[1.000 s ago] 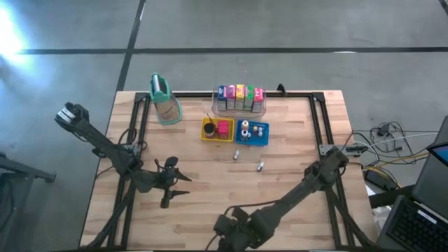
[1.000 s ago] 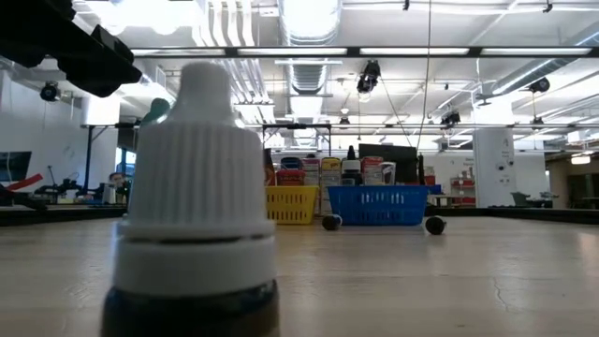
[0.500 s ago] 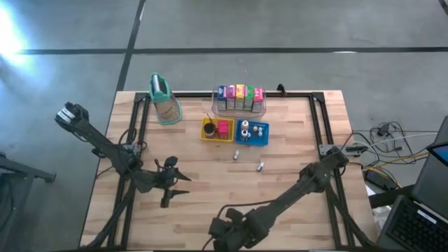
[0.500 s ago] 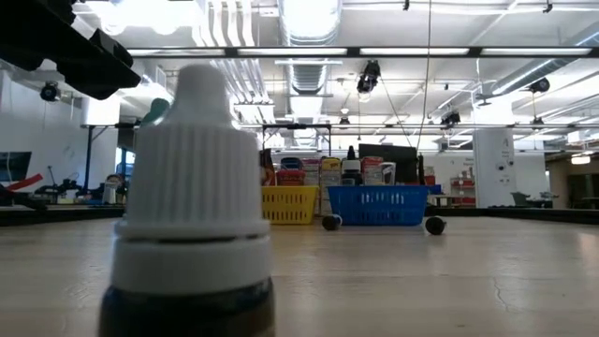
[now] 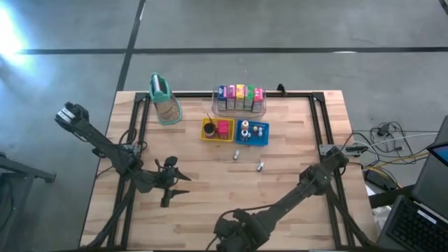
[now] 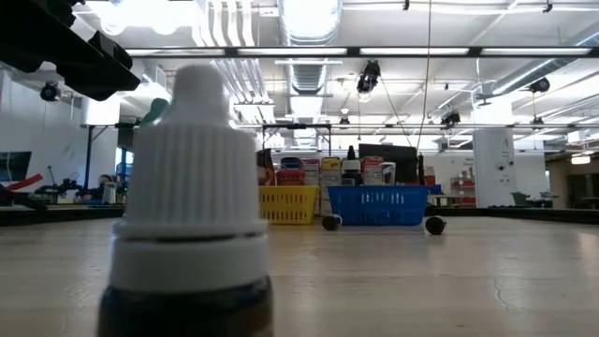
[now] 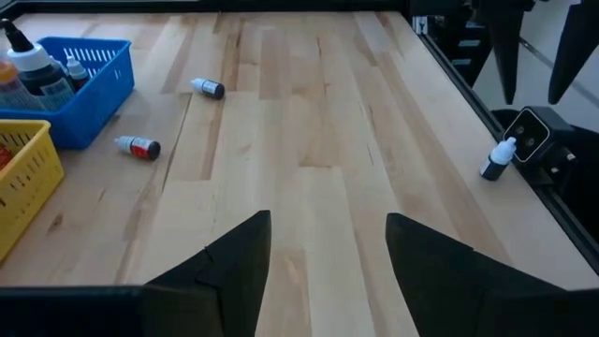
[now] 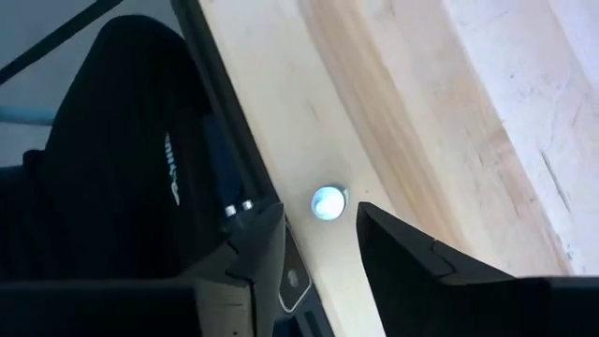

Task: Pick & Place Kitchen Items
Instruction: Put the small black food coloring bottle into the blue bin

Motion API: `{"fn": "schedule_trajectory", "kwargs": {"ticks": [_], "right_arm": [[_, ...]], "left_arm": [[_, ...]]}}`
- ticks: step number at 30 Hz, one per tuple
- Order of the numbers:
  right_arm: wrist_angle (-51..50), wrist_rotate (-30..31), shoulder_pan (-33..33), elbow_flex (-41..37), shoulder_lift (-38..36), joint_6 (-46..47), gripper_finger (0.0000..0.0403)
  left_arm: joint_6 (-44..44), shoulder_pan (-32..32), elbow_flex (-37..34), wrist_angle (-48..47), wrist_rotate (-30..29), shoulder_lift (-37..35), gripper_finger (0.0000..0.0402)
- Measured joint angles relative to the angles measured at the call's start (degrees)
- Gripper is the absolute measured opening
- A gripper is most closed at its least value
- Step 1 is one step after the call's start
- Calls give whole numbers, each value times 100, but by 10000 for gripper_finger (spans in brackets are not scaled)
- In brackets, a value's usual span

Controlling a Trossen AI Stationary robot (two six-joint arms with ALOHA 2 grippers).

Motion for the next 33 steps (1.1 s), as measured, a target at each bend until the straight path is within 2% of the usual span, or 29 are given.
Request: {"fn": "schedule_trajectory", "kwargs": {"ticks": [6,16,26,33], "right_arm": [[3,-14,16,0,160,-236,140],[38,83,14,-2,387,-425,122],[156,59,12,-4,478,-424,145],[222,-25,12,-42,567,-468,133]], "left_arm": [[50,-2,0,2,-11,0,218],[57,2,0,4,-46,0,218],[61,2,0,4,-46,0,218],[59,2,0,2,-46,0,218]]}}
